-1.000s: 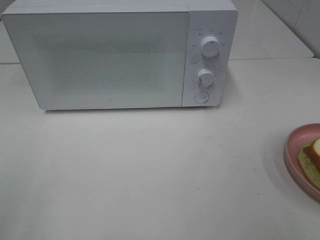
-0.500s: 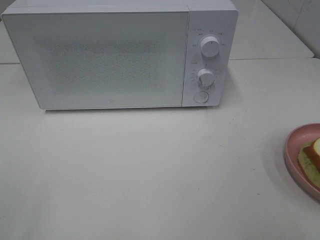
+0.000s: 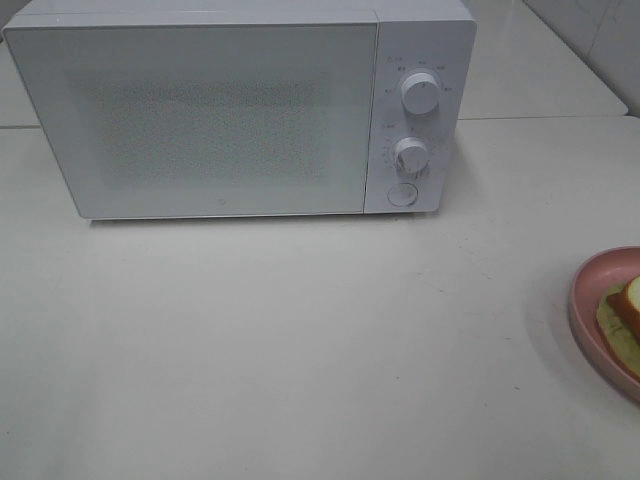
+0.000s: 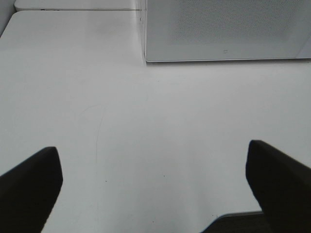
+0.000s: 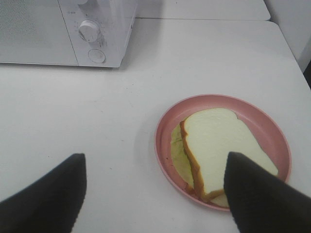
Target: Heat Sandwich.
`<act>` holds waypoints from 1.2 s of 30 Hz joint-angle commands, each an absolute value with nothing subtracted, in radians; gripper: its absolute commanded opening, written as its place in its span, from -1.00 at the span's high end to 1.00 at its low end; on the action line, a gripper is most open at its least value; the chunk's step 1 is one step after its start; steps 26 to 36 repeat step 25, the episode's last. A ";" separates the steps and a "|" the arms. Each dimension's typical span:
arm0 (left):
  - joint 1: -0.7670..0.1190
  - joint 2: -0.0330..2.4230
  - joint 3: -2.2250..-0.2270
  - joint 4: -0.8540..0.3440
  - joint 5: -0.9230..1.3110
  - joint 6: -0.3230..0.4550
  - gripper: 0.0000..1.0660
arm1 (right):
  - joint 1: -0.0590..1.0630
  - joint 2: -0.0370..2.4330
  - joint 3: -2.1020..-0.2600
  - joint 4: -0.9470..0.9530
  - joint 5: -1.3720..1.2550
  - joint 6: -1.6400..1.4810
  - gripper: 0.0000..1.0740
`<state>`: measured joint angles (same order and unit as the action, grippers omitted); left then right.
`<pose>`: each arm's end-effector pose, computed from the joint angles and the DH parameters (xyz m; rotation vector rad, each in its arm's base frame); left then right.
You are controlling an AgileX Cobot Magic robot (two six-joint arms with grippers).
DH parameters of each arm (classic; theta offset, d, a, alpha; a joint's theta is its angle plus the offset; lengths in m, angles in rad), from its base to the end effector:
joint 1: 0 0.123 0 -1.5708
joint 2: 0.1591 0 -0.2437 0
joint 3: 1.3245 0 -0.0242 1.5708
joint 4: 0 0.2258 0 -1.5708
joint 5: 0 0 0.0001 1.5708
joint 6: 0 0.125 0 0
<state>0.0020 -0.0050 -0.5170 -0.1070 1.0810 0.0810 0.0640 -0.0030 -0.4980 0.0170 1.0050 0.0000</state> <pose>0.0415 -0.0117 0.2531 0.0881 2.0369 -0.0759 0.0477 0.0049 0.2556 -0.0638 1.9870 0.0615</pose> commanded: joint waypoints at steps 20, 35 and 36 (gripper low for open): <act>0.005 -0.029 -0.515 -0.113 1.070 0.082 -0.82 | 0.059 -0.023 -0.495 0.012 0.998 -0.007 -0.42; 0.005 -0.029 -0.515 -0.113 1.070 0.082 -0.82 | 0.059 -0.023 -0.495 0.012 0.998 -0.007 -0.42; 0.005 -0.029 -0.515 -0.113 1.070 0.082 -0.82 | 0.059 -0.023 -0.495 0.012 0.998 -0.007 -0.42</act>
